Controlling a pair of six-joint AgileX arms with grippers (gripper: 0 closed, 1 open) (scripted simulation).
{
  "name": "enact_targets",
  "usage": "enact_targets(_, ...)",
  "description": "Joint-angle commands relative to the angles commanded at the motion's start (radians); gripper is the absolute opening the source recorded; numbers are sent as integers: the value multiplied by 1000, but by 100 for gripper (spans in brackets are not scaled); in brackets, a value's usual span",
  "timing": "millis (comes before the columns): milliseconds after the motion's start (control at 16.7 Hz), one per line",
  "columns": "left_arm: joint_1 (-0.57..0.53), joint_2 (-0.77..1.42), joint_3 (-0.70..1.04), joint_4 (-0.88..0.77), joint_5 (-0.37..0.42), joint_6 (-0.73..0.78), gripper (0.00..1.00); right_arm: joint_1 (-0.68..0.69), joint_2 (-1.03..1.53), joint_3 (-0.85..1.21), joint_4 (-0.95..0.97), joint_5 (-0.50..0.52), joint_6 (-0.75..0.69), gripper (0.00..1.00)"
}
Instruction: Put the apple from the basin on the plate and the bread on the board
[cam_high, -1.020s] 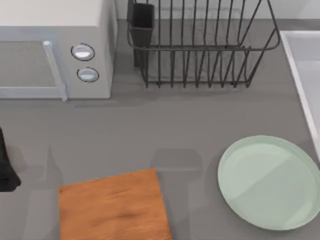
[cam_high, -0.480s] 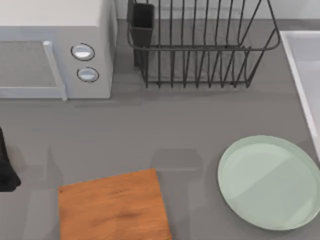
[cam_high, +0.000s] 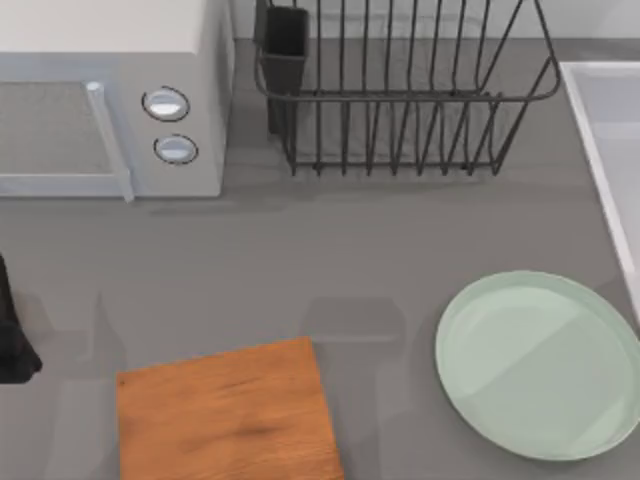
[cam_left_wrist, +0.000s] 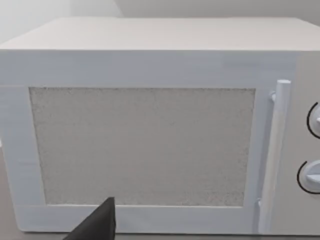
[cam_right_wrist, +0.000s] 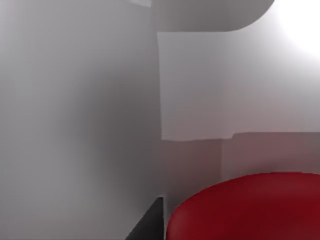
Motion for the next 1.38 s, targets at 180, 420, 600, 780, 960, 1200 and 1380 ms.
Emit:
enact_targets(180, 0, 0, 0, 0, 0, 0, 100, 2, -74, 21, -43, -15, 8, 0)
enact_targets(420, 0, 0, 0, 0, 0, 0, 100, 1, -144, 65, -157, -16, 7, 0)
enact_targets(600, 0, 0, 0, 0, 0, 0, 100, 1, -226, 113, -303, -17, 5, 0)
enact_targets(780, 0, 0, 0, 0, 0, 0, 100, 1, -283, 143, -376, -17, 5, 0)
enact_targets(960, 0, 0, 0, 0, 0, 0, 100, 1, -286, 144, -379, -17, 5, 0)
enact_targets(1200, 0, 0, 0, 0, 0, 0, 100, 19, -306, 160, -384, -18, 25, 0)
enact_targets(1380, 0, 0, 0, 0, 0, 0, 100, 84, -352, 175, -411, -18, 90, 0)
